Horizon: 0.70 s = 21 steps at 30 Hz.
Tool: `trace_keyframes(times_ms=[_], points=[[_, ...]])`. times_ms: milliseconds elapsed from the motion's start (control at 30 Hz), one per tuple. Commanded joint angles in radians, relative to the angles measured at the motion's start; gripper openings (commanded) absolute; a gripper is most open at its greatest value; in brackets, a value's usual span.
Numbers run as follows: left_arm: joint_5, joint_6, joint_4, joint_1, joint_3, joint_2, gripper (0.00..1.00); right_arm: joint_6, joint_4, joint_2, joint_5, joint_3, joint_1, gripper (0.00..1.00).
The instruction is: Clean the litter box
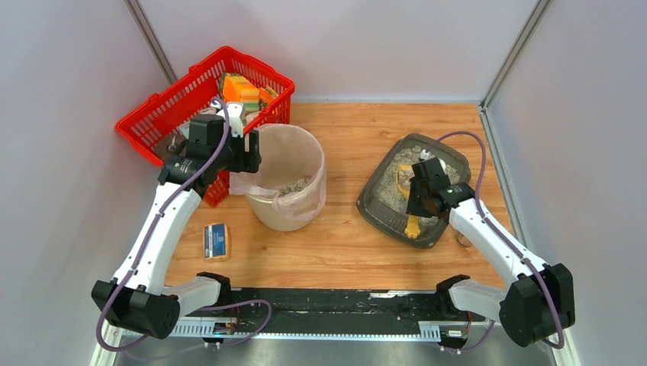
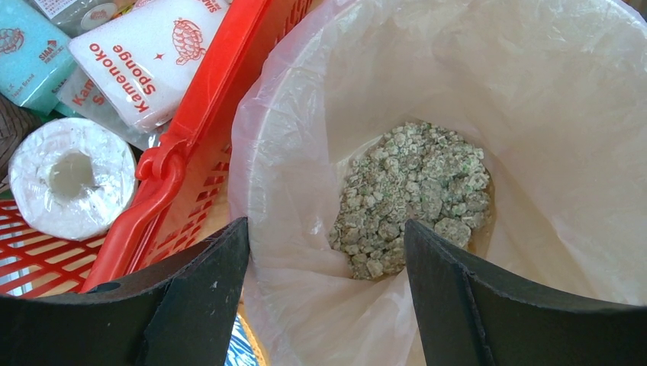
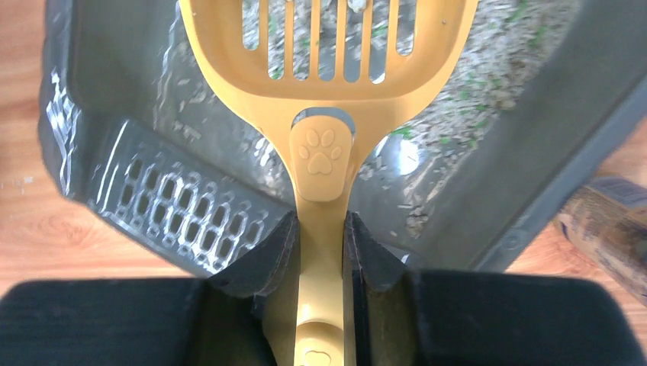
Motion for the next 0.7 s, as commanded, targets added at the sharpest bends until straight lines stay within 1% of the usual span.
trace_keyframes(times_ms=[0, 67, 167, 200, 233, 333, 367, 433, 500, 567, 633, 667], points=[[0.016, 0.003, 0.027, 0.006, -0.003, 0.002, 0.81, 0.033, 0.026, -0.031, -0.005, 0.038, -0.073, 0.00], [0.015, 0.003, 0.025, 0.006, -0.001, 0.001, 0.81, 0.036, 0.014, -0.037, 0.024, 0.042, -0.026, 0.00], [0.013, 0.005, 0.025, 0.004, -0.001, -0.004, 0.81, 0.016, -0.011, -0.025, 0.003, 0.038, -0.030, 0.00], [0.013, 0.005, 0.025, 0.006, -0.001, -0.004, 0.81, 0.013, -0.012, -0.026, 0.021, 0.036, -0.031, 0.00], [0.016, 0.001, 0.025, 0.006, -0.001, -0.004, 0.81, 0.016, -0.021, -0.026, 0.083, 0.038, -0.031, 0.00], [0.023, 0.001, 0.027, 0.006, -0.001, -0.004, 0.81, 0.035, -0.037, -0.020, 0.110, 0.044, -0.010, 0.00], [0.023, 0.003, 0.027, 0.006, -0.001, -0.003, 0.81, 0.030, -0.035, -0.017, 0.105, 0.039, 0.022, 0.00], [0.021, 0.003, 0.027, 0.006, -0.003, -0.003, 0.81, 0.012, -0.044, -0.005, 0.082, 0.036, 0.024, 0.00], [0.020, 0.005, 0.025, 0.006, -0.001, 0.001, 0.81, 0.001, -0.038, -0.014, 0.075, 0.036, -0.022, 0.00], [0.023, 0.005, 0.025, 0.006, -0.001, 0.001, 0.81, 0.018, -0.011, -0.029, 0.010, 0.036, -0.082, 0.00], [0.020, 0.003, 0.025, 0.006, -0.001, -0.001, 0.81, 0.045, 0.014, -0.055, -0.035, 0.024, -0.070, 0.00], [0.015, 0.006, 0.027, 0.006, -0.001, -0.003, 0.81, 0.068, 0.014, -0.058, -0.040, 0.016, -0.017, 0.00]])
